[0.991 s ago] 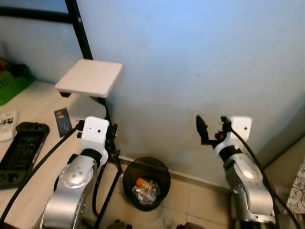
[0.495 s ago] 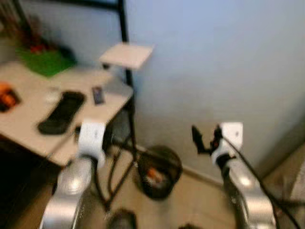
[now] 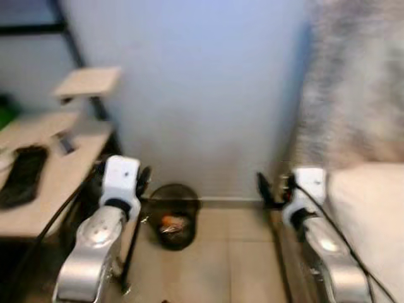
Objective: Clean up the room
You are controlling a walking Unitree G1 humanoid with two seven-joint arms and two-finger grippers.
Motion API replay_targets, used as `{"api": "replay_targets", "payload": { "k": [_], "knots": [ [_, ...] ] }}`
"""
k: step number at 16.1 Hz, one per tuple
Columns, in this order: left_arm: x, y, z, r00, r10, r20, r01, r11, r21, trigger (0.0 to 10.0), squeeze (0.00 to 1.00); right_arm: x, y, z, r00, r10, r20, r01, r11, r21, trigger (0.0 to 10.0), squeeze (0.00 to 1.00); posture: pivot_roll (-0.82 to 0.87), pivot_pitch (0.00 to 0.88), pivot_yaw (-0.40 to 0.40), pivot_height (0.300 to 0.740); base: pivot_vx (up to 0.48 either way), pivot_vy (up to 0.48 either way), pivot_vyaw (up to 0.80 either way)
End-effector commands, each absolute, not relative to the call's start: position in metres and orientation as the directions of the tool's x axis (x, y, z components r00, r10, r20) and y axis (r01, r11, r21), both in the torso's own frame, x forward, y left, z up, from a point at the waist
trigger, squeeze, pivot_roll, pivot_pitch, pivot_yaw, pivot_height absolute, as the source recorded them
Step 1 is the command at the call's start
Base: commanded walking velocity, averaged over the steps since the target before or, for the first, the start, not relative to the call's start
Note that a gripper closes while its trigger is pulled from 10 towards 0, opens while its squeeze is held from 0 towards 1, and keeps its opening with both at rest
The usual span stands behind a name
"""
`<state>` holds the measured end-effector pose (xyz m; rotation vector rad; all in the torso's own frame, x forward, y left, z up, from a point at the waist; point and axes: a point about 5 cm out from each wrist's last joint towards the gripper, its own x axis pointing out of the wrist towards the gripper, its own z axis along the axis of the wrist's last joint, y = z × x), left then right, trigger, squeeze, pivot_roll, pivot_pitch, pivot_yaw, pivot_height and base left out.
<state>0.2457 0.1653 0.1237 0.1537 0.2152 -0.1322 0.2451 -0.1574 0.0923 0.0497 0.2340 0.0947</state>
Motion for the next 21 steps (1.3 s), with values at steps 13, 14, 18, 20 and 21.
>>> {"api": "replay_targets", "payload": {
  "k": [13,14,18,20,21],
  "knots": [
    [0.2520,0.1719,0.1281,0.973,-0.109,-0.204,0.147,0.973,0.181,10.0,0.00,0.2484,-0.1556,0.0987,0.973,0.085,-0.216,-0.071,0.995,0.073,10.0,0.00,0.01,0.000,0.027,0.740,0.000,0.000,-0.80],
    [0.2522,0.1721,0.1282,0.974,-0.108,-0.201,0.146,0.972,0.186,10.0,0.00,0.2490,-0.1559,0.0985,0.973,0.081,-0.215,-0.066,0.995,0.073,10.0,0.00,0.01,0.000,0.025,0.740,0.000,0.000,-0.80],
    [0.2509,0.1747,0.1283,0.972,-0.116,-0.206,0.150,0.976,0.156,10.0,0.00,0.2488,-0.1550,0.0961,0.973,0.072,-0.218,-0.057,0.995,0.077,10.0,0.00,0.02,0.000,0.025,0.740,0.000,0.000,-0.80],
    [0.2510,0.1750,0.1295,0.971,-0.121,-0.205,0.145,0.984,0.102,10.0,0.00,0.2485,-0.1544,0.0954,0.973,0.071,-0.219,-0.054,0.995,0.082,10.0,0.00,0.02,0.000,0.029,0.740,0.000,0.000,-0.80],
    [0.2504,0.1741,0.1290,0.970,-0.133,-0.206,0.154,0.984,0.090,10.0,0.00,0.2482,-0.1547,0.0948,0.973,0.069,-0.220,-0.052,0.995,0.080,10.0,0.00,0.02,0.000,0.030,0.740,0.000,0.000,-0.80]
  ]
}}
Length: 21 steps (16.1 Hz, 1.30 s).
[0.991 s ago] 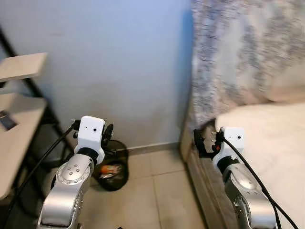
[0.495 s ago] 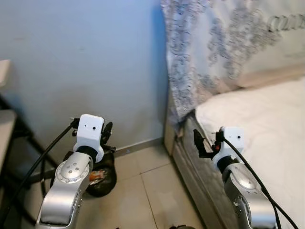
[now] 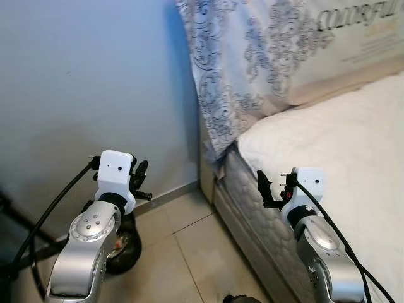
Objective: Clean up the room
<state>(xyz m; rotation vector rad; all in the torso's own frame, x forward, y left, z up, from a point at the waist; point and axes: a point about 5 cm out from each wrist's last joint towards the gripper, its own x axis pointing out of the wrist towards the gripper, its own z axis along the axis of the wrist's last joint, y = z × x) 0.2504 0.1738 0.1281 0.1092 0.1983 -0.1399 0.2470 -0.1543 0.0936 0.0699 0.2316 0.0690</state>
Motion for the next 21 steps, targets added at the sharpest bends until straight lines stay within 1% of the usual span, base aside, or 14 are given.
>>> {"api": "replay_targets", "payload": {
  "k": [1,3,6,9,15,18,19,21],
  "knots": [
    [0.250,0.173,0.129,0.969,-0.141,-0.205,0.160,0.984,0.079,10.0,0.00,0.248,-0.155,0.095,0.973,0.064,-0.220,-0.048,0.996,0.078,10.0,0.00,0.02,0.000,0.028,0.740,0.000,0.000,-0.80],
    [0.250,0.173,0.129,0.969,-0.137,-0.204,0.151,0.987,0.059,10.0,0.00,0.247,-0.157,0.095,0.974,0.060,-0.218,-0.043,0.996,0.082,10.0,0.00,0.03,0.000,0.023,0.740,0.000,0.000,-0.80],
    [0.248,0.178,0.128,0.980,-0.064,-0.186,0.087,0.989,0.118,10.0,0.00,0.246,-0.157,0.096,0.974,0.088,-0.210,-0.073,0.994,0.078,10.0,0.00,0.03,0.000,0.010,0.740,0.000,0.000,-0.79],
    [0.242,0.181,0.126,0.981,-0.049,-0.190,0.076,0.988,0.135,10.0,0.00,0.244,-0.154,0.099,0.973,0.128,-0.194,-0.107,0.987,0.116,10.0,0.00,0.04,0.000,-0.009,0.740,0.000,0.000,-0.76],
    [0.235,0.182,0.124,0.980,-0.044,-0.197,0.071,0.989,0.133,10.0,0.00,0.243,-0.159,0.099,0.974,0.103,-0.201,-0.080,0.989,0.122,10.0,0.00,0.04,0.000,-0.014,0.740,0.000,0.000,-0.75],
    [0.235,0.178,0.126,0.980,-0.068,-0.185,0.090,0.989,0.116,10.0,0.00,0.242,-0.161,0.097,0.973,0.080,-0.217,-0.059,0.993,0.101,10.0,0.00,0.03,0.000,-0.009,0.740,0.000,0.000,-0.75],
    [0.234,0.178,0.127,0.981,-0.068,-0.181,0.091,0.988,0.124,10.0,0.00,0.242,-0.163,0.097,0.975,0.062,-0.212,-0.047,0.996,0.072,10.0,0.00,0.03,0.000,-0.008,0.740,0.000,0.000,-0.75],
    [0.235,0.179,0.127,0.984,-0.048,-0.171,0.076,0.984,0.161,10.0,0.00,0.242,-0.164,0.098,0.977,0.044,-0.207,-0.026,0.996,0.087,10.0,0.00,0.03,0.000,-0.009,0.740,0.000,0.000,-0.75]
  ]
}}
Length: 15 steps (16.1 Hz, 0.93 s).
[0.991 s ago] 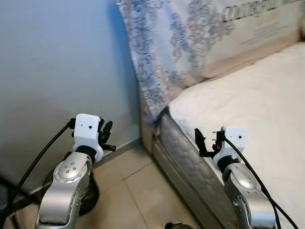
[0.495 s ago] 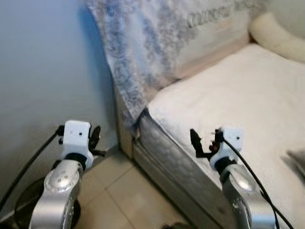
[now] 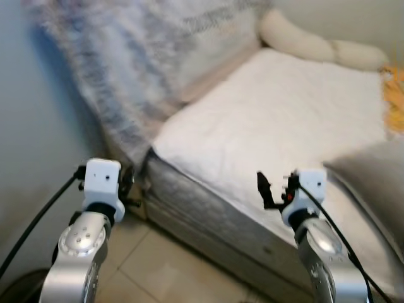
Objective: Clean up the room
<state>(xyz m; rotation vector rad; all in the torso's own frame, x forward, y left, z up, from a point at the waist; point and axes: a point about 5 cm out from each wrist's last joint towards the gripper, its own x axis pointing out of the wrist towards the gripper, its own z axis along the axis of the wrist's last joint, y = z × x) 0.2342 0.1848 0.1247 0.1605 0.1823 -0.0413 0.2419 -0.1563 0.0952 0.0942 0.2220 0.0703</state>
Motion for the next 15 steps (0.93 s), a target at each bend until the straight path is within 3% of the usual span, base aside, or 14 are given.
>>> {"api": "replay_targets", "payload": {
  "k": [1,7,15],
  "knots": [
    [0.2348,0.1793,0.1262,0.985,-0.043,-0.170,0.072,0.983,0.168,10.0,0.00,0.2415,-0.1648,0.0979,0.978,0.033,-0.207,-0.015,0.996,0.091,10.0,0.00,0.03,0.000,-0.008,0.740,0.000,0.000,-0.74],
    [0.2358,0.1757,0.1298,0.985,-0.084,-0.153,0.104,0.986,0.131,10.0,0.00,0.2412,-0.1696,0.0970,0.980,-0.039,-0.195,0.048,0.998,0.045,10.0,0.00,0.03,0.000,-0.013,0.740,0.000,0.000,-0.74],
    [0.2358,0.1735,0.1286,0.983,-0.101,-0.154,0.121,0.984,0.129,10.0,0.00,0.2420,-0.1712,0.0972,0.982,-0.061,-0.177,0.063,0.998,0.008,10.0,0.00,0.03,0.000,-0.019,0.740,0.210,0.000,-0.70]
  ]
}}
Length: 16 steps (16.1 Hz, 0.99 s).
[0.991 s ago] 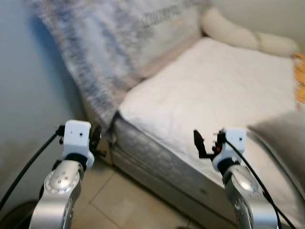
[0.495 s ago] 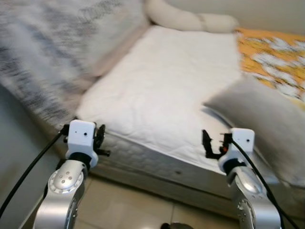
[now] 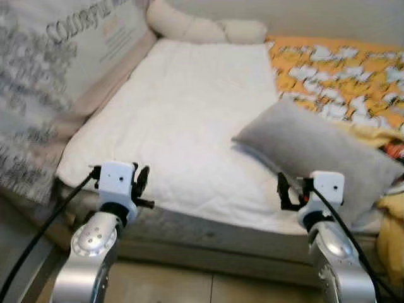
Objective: Clean up the room
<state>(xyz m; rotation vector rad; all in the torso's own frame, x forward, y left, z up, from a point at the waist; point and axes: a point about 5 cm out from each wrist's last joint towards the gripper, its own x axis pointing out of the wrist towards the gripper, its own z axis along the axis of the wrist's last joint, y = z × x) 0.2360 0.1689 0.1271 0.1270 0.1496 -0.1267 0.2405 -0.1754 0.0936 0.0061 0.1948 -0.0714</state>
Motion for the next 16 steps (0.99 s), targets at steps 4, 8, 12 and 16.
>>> {"api": "replay_targets", "payload": {
  "k": [4,8,12,16],
  "knots": [
    [0.2358,0.1738,0.1278,0.983,-0.102,-0.152,0.123,0.984,0.132,10.0,0.00,0.2432,-0.1702,0.0976,0.985,-0.042,-0.166,0.044,0.999,0.006,10.0,0.00,0.03,0.000,-0.022,0.740,0.241,0.000,-0.43],
    [0.2362,0.1739,0.1275,0.984,-0.101,-0.150,0.121,0.983,0.135,10.0,0.00,0.2442,-0.1707,0.0972,0.986,-0.038,-0.160,0.037,0.999,-0.007,10.0,0.00,0.03,0.000,-0.023,0.740,0.240,0.000,0.00],
    [0.2373,0.1742,0.1277,0.984,-0.097,-0.146,0.118,0.984,0.137,10.0,0.00,0.2468,-0.1702,0.0974,0.987,-0.004,-0.158,0.000,1.000,-0.026,10.0,0.00,0.03,0.000,-0.022,0.740,0.180,0.000,0.00],
    [0.2380,0.1742,0.1281,0.984,-0.100,-0.144,0.120,0.983,0.137,10.0,0.00,0.2508,-0.1715,0.0986,0.988,0.012,-0.154,-0.018,0.999,-0.038,10.0,0.00,0.03,0.000,-0.019,0.740,0.242,0.000,0.00]
  ]
}}
